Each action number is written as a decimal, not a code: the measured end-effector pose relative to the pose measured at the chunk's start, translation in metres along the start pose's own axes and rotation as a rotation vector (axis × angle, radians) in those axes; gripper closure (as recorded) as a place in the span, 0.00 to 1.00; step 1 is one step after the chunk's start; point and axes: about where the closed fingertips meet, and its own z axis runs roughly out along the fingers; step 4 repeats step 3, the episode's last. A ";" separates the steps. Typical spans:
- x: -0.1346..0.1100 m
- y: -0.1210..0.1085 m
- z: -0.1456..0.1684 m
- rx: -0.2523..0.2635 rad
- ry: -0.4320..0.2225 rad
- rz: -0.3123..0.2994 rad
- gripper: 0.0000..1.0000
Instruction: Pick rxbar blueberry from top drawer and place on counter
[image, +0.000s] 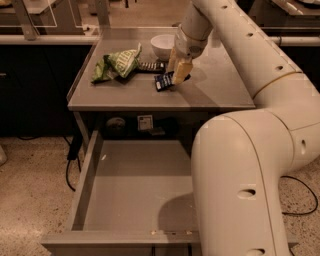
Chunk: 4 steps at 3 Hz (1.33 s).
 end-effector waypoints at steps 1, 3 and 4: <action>0.000 0.000 0.000 0.000 0.000 0.000 0.12; 0.000 0.000 0.000 0.000 0.000 0.000 0.00; 0.000 0.000 0.000 0.000 0.000 0.000 0.00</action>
Offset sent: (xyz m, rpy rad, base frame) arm 0.0000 0.0000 0.0000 0.0000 0.0000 0.0000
